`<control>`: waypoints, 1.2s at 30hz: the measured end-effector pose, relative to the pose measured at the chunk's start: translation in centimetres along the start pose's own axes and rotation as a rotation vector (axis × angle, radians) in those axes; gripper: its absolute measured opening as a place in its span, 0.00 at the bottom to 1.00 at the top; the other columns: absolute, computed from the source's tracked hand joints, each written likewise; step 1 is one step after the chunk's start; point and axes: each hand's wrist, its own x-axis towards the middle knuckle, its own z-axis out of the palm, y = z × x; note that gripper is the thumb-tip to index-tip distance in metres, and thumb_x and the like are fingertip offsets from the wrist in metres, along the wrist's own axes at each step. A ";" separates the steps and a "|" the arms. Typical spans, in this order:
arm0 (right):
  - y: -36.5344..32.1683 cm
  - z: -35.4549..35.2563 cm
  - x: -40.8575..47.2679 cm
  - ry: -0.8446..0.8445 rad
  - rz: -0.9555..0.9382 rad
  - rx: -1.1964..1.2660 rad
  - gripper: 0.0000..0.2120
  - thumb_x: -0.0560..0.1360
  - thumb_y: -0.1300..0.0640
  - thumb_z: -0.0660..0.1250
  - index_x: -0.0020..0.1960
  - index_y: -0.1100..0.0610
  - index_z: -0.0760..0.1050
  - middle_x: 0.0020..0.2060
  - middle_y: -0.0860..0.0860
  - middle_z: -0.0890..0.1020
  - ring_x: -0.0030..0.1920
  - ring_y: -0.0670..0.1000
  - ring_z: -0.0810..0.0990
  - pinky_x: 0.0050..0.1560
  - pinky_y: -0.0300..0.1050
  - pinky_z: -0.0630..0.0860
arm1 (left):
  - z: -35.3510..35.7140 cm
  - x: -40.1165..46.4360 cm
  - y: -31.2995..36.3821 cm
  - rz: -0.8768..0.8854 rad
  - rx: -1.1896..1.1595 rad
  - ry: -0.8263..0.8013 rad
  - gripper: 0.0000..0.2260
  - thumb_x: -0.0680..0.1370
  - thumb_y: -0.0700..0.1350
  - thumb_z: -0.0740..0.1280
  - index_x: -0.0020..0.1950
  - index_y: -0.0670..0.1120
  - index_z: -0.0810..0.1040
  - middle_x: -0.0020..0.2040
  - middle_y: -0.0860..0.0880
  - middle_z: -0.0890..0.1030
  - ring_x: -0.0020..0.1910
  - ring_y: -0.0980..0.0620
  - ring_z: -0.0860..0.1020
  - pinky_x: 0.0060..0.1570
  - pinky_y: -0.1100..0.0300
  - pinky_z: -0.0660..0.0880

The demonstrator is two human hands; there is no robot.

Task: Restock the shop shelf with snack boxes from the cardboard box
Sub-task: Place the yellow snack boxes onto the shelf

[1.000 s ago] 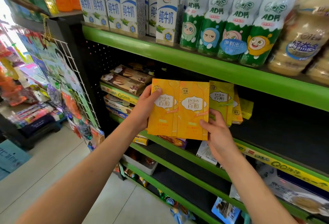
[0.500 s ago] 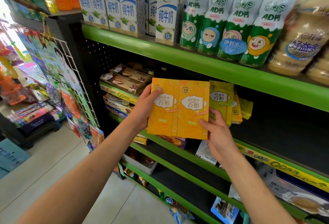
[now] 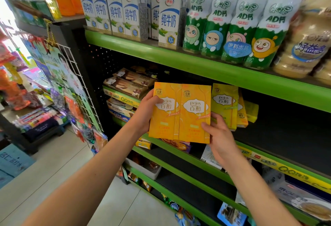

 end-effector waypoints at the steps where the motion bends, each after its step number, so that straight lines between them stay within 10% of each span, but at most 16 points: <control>1: 0.1 0.1 0.0 0.005 -0.002 0.001 0.16 0.79 0.64 0.64 0.60 0.45 0.71 0.49 0.44 0.86 0.50 0.46 0.85 0.42 0.42 0.80 | -0.1 0.1 0.1 -0.007 0.014 -0.006 0.17 0.78 0.37 0.60 0.65 0.48 0.76 0.58 0.42 0.83 0.54 0.39 0.82 0.51 0.40 0.80; 11: -0.3 1.0 -0.2 0.024 -0.074 -0.063 0.26 0.81 0.62 0.62 0.65 0.31 0.69 0.59 0.47 0.82 0.53 0.44 0.84 0.45 0.43 0.82 | -1.2 7.0 3.0 -0.023 0.183 0.142 0.09 0.78 0.39 0.69 0.57 0.47 0.76 0.43 0.48 0.86 0.40 0.48 0.85 0.34 0.56 0.81; 18: -0.6 2.3 -0.4 0.011 -0.046 -0.176 0.19 0.83 0.59 0.59 0.58 0.34 0.77 0.69 0.47 0.73 0.68 0.51 0.73 0.68 0.57 0.72 | -0.6 11.8 3.5 0.076 0.840 0.136 0.22 0.80 0.43 0.68 0.73 0.41 0.70 0.66 0.39 0.77 0.64 0.41 0.76 0.63 0.48 0.74; 25: -0.7 2.8 0.3 0.035 -0.006 -0.145 0.19 0.82 0.61 0.61 0.61 0.38 0.77 0.63 0.46 0.78 0.61 0.50 0.78 0.63 0.53 0.76 | -0.8 8.6 2.3 0.322 1.663 -0.189 0.14 0.81 0.47 0.61 0.62 0.44 0.81 0.64 0.42 0.79 0.61 0.40 0.76 0.61 0.48 0.74; 36: -1.5 7.3 6.6 0.004 -0.104 -0.242 0.19 0.80 0.56 0.64 0.64 0.35 0.72 0.71 0.48 0.71 0.69 0.53 0.71 0.70 0.57 0.69 | -5.5 5.3 1.9 0.426 1.936 -0.126 0.16 0.84 0.50 0.55 0.62 0.48 0.79 0.63 0.51 0.79 0.66 0.46 0.72 0.62 0.49 0.71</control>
